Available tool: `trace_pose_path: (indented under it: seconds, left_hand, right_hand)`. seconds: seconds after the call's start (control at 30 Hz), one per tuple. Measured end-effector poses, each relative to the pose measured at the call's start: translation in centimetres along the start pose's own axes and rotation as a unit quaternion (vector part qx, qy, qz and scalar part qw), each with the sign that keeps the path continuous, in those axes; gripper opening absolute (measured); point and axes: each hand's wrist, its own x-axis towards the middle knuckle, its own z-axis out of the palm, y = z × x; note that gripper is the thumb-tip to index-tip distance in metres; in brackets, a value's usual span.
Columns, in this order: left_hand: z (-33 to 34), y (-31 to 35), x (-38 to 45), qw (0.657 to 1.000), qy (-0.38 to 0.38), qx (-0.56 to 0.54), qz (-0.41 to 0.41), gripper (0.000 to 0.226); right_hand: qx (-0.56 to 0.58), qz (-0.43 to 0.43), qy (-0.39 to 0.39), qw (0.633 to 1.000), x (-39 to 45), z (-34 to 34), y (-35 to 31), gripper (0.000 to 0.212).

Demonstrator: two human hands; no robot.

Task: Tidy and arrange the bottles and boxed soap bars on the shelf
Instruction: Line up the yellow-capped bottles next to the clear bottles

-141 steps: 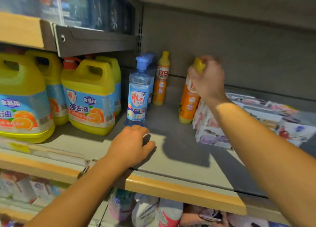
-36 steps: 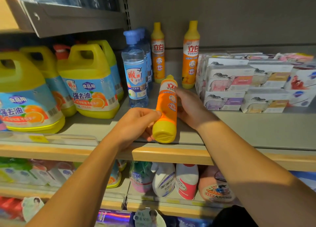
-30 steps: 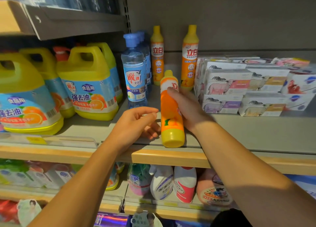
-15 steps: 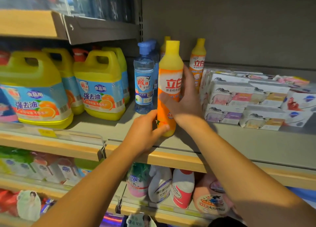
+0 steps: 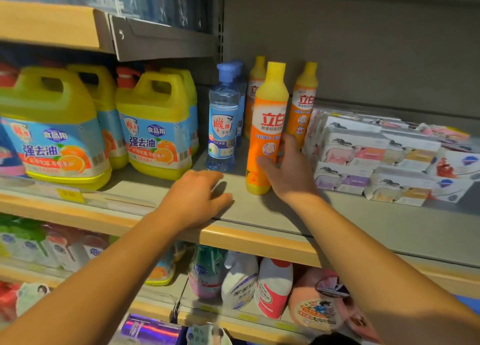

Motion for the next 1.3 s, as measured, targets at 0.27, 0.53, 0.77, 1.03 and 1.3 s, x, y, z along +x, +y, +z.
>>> trace_pose_path:
  seconds: [0.27,0.53,0.77,1.03,1.3]
  left_hand:
    - [0.8,-1.6,0.5,0.999,-0.011,0.032,-0.033,0.074]
    - [1.1,-1.8,1.8,0.998,-0.039,0.030,-0.046,0.064]
    - [1.3,-1.8,1.9,0.998,-0.031,0.033,-0.044,0.063]
    - [1.4,-1.9,2.0,0.998,-0.040,0.024,-0.042,0.058]
    - [1.4,-2.2,2.0,0.999,-0.027,0.019,-0.037,0.059]
  right_hand:
    - [-0.015,0.030,0.033,0.999,7.8,2.8,3.3,0.059]
    - [-0.043,0.040,0.037,0.998,13.8,5.8,5.3,0.057]
    - [-0.033,0.050,0.047,0.997,16.6,7.4,6.6,0.056]
    - [-0.017,0.057,0.040,0.997,17.5,8.2,6.8,0.059]
    - [-0.009,0.135,-0.006,0.991,16.5,7.4,6.2,0.073]
